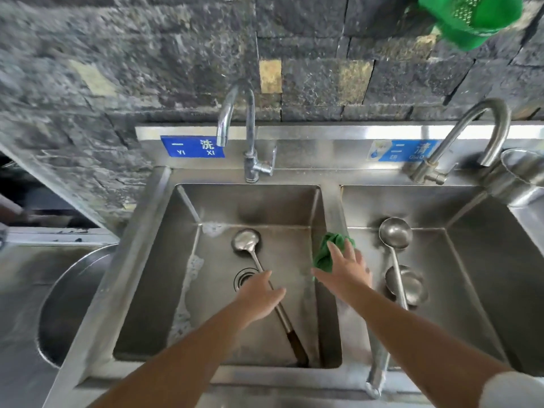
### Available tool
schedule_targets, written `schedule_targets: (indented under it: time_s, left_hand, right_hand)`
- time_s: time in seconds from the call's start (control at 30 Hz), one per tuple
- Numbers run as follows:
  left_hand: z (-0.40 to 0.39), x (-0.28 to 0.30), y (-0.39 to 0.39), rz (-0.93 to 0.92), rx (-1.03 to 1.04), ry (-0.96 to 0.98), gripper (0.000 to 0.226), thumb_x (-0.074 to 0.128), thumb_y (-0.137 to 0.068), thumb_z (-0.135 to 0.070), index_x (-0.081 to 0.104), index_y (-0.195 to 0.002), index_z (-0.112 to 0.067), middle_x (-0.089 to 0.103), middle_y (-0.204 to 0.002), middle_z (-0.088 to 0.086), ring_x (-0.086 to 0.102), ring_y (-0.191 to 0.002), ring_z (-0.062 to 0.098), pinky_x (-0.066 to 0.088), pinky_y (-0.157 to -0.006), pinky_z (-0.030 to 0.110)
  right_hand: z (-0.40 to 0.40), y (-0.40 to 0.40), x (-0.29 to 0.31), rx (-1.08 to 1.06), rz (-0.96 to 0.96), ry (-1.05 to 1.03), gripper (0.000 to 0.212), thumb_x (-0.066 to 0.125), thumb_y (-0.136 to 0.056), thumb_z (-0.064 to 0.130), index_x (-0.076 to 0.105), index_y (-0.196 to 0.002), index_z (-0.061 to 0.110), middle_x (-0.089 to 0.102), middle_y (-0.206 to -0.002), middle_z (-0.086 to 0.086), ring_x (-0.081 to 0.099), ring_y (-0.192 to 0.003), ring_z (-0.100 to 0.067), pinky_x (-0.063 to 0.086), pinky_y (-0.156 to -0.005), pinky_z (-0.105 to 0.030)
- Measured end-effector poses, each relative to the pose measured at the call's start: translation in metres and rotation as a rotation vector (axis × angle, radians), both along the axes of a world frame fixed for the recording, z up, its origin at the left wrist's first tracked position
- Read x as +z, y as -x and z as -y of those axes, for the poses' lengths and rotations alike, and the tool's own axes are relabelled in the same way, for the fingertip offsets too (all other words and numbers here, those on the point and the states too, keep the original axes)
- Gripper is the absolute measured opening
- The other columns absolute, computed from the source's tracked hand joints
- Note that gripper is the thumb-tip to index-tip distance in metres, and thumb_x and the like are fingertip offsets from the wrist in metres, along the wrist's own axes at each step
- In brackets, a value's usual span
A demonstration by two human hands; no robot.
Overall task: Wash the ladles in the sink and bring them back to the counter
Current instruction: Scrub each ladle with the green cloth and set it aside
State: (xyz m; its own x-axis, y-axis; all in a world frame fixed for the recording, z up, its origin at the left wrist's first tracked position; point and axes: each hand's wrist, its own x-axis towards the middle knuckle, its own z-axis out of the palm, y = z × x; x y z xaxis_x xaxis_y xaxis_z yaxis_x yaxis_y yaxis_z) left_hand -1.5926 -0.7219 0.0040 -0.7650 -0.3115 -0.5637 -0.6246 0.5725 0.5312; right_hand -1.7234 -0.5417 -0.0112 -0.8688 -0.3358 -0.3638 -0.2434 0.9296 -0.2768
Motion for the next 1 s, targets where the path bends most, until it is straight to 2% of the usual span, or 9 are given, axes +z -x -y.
schedule_targets:
  time_s: [0.1,0.23,0.33,0.47,0.5,0.6,0.77,0.87,1.0]
  left_hand:
    - [0.028,-0.013,-0.008,0.004,0.042,-0.028,0.066,0.051,-0.081,-0.046,0.043,-0.141,-0.021,0.06,-0.13,0.009,0.061,-0.111,0.024,0.051,-0.089,0.034]
    - [0.063,-0.047,-0.004,0.079,0.052,0.052,0.06,0.049,-0.077,-0.048,0.048,-0.133,-0.023,0.057,-0.128,0.007,0.054,-0.115,0.026,0.046,-0.097,0.037]
    - [0.077,-0.073,0.008,0.098,0.035,0.067,0.058,0.049,-0.081,-0.046,0.047,-0.133,-0.02,0.054,-0.129,0.007,0.052,-0.12,0.028,0.043,-0.098,0.035]
    - [0.087,-0.119,0.029,0.146,0.051,0.034,0.04,0.045,-0.075,-0.047,0.048,-0.103,-0.019,0.054,-0.119,0.01,0.058,-0.103,0.032,0.05,-0.088,0.041]
    - [0.087,-0.135,0.036,0.173,0.048,0.02,0.042,0.044,-0.074,-0.049,0.047,-0.104,-0.02,0.051,-0.123,0.01,0.057,-0.104,0.033,0.051,-0.089,0.042]
    - [0.085,-0.163,0.052,0.232,0.05,-0.029,0.06,0.046,-0.079,-0.051,0.044,-0.131,-0.022,0.042,-0.141,0.01,0.052,-0.123,0.032,0.046,-0.096,0.038]
    - [0.081,-0.221,0.083,0.192,0.207,-0.214,0.05,0.058,-0.078,-0.045,0.054,-0.124,-0.026,0.066,-0.119,0.007,0.063,-0.109,0.031,0.052,-0.092,0.037]
    - [0.078,-0.244,0.097,0.171,0.278,-0.236,0.045,0.06,-0.085,-0.031,0.051,-0.128,-0.023,0.068,-0.119,0.012,0.064,-0.108,0.034,0.051,-0.092,0.038]
    - [0.077,-0.27,0.11,0.13,0.422,-0.282,0.055,0.062,-0.086,-0.034,0.039,-0.134,-0.023,0.067,-0.121,0.01,0.063,-0.108,0.034,0.05,-0.091,0.038]
  right_hand:
    - [0.014,0.011,-0.006,0.087,-0.061,-0.119,0.095,0.048,-0.071,0.081,0.006,-0.149,0.047,-0.008,-0.163,0.001,-0.004,-0.148,-0.036,0.017,-0.111,-0.066]
    - [0.027,0.03,-0.024,0.118,-0.089,-0.194,0.101,0.043,-0.068,0.089,0.001,-0.149,0.048,-0.01,-0.162,0.0,-0.004,-0.147,-0.041,0.019,-0.11,-0.069]
    - [0.033,0.037,-0.042,0.114,-0.118,-0.218,0.096,0.042,-0.071,0.087,0.005,-0.149,0.046,-0.008,-0.161,0.001,-0.002,-0.147,-0.041,0.027,-0.11,-0.065]
    - [0.037,0.037,-0.055,0.035,-0.242,-0.192,0.098,0.044,-0.073,0.084,0.005,-0.151,0.039,-0.002,-0.162,-0.002,0.005,-0.147,-0.034,0.036,-0.108,-0.055]
    - [0.038,0.039,-0.06,0.016,-0.25,-0.195,0.099,0.044,-0.073,0.083,0.005,-0.151,0.037,-0.001,-0.162,-0.003,0.006,-0.148,-0.033,0.035,-0.108,-0.054]
    - [0.038,0.043,-0.061,0.031,-0.275,-0.218,0.091,0.043,-0.077,0.077,0.011,-0.151,0.035,0.001,-0.161,-0.002,0.005,-0.148,-0.031,0.037,-0.108,-0.052]
    - [0.044,0.051,-0.067,0.027,-0.287,-0.237,0.085,0.047,-0.078,0.072,0.016,-0.15,0.038,0.004,-0.161,0.001,0.005,-0.148,-0.028,0.041,-0.106,-0.051]
    - [0.046,0.055,-0.068,0.029,-0.291,-0.249,0.084,0.047,-0.077,0.073,0.017,-0.149,0.039,0.006,-0.161,0.001,0.005,-0.149,-0.028,0.041,-0.105,-0.051]
    - [0.046,0.058,-0.072,0.035,-0.295,-0.258,0.084,0.049,-0.077,0.071,0.021,-0.149,0.038,0.008,-0.161,0.0,0.008,-0.149,-0.029,0.04,-0.105,-0.052]
